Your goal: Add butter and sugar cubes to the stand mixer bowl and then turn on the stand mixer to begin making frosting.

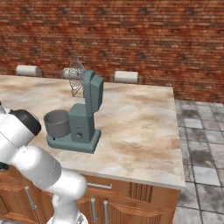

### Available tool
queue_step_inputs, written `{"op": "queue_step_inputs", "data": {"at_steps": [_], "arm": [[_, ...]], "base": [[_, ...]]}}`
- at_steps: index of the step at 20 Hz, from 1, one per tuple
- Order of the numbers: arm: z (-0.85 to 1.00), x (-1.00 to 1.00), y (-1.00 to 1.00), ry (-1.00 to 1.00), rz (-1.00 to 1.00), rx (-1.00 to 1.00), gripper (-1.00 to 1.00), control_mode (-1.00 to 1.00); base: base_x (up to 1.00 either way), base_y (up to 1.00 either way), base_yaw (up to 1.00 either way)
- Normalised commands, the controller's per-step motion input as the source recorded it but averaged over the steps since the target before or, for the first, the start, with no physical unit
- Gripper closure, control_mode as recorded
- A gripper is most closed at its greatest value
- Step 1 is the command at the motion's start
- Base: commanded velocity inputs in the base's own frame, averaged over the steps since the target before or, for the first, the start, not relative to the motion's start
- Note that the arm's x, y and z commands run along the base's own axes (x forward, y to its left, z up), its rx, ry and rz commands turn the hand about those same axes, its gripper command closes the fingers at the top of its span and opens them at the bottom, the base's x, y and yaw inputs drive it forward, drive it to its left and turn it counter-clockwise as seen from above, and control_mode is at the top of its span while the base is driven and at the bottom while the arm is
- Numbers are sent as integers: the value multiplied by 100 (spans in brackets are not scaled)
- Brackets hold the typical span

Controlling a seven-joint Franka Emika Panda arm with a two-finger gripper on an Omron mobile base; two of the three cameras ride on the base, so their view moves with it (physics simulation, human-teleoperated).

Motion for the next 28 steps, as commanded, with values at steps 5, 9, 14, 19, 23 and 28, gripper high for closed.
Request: {"op": "queue_step_inputs", "data": {"at_steps": [5,9,14,19,23,28], "arm": [[-8,27,15,-7,0,-2,-100,-100],[-1,23,0,0,-2,0,-100,-100],[0,17,-11,4,-4,0,-100,-100],[-10,3,-24,1,-4,-2,-100,-100],[-18,0,-35,0,-7,-6,-100,-100],[-28,0,-24,2,-7,-4,-100,-100]], "base": [[0,0,0],[0,0,0],[0,0,0],[0,0,0],[0,0,0],[0,0,0]]}}
